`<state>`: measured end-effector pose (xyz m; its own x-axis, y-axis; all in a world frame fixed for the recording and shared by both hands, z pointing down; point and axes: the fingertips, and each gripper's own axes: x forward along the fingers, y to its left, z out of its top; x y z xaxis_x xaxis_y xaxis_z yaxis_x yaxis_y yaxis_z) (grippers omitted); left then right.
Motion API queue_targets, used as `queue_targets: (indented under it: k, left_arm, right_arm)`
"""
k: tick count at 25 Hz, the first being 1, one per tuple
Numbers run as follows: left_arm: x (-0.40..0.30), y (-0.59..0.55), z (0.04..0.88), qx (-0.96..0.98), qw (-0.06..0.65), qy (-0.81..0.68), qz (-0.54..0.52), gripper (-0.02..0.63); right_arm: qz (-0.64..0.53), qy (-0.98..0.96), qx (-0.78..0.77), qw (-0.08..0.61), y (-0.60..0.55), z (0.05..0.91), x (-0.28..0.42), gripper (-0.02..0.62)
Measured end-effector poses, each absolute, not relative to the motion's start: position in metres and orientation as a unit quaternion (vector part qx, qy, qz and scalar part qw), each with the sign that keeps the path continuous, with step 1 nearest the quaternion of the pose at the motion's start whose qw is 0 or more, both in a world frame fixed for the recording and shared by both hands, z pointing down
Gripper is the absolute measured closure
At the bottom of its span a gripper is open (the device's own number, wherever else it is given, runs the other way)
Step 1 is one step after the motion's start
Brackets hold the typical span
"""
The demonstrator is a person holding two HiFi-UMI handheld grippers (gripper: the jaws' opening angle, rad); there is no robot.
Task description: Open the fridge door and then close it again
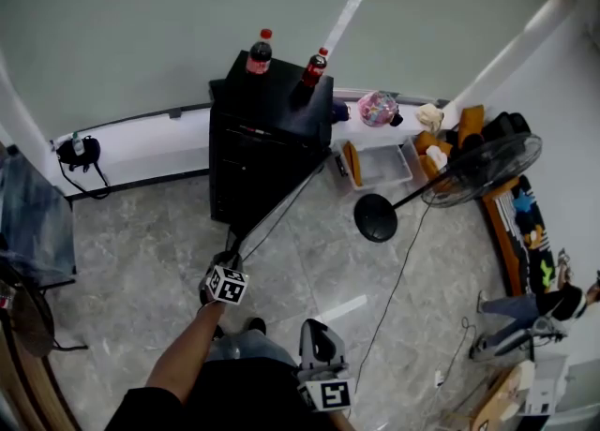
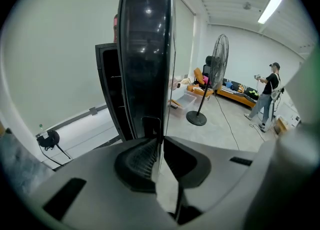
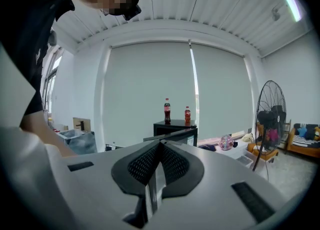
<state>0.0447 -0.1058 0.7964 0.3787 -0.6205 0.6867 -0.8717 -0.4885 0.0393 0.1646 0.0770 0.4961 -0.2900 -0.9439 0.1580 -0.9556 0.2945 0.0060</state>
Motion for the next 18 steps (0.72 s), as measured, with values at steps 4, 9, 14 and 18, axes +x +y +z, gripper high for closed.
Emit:
queue_targets:
  k: [4,9,14,18]
  left_arm:
    - [0.055,-0.094,0.798,0.801,0.202,-0.465,0.319,0.565]
    - [0.069,-0.084,0.797,0.789,0.203,-0.481,0.324,0.565]
    - [0.080,-0.074,0.801,0.766,0.217,-0.520,0.309,0.565]
    - [0.098,-0.066,0.802,0.749,0.226,-0.546,0.300,0.565]
  right_arm:
    - [0.037,-0.806,0.588,0.056,0.078,0.490,0.175,0.586]
    - [0.026,-0.828,0.558,0.045,0.063,0.485,0.199,0.586]
    - [0.015,-0.851,0.524,0.039,0.043,0.480,0.236,0.586]
    - [0.017,-0.863,0.504,0.032,0.035,0.477,0.269,0.586]
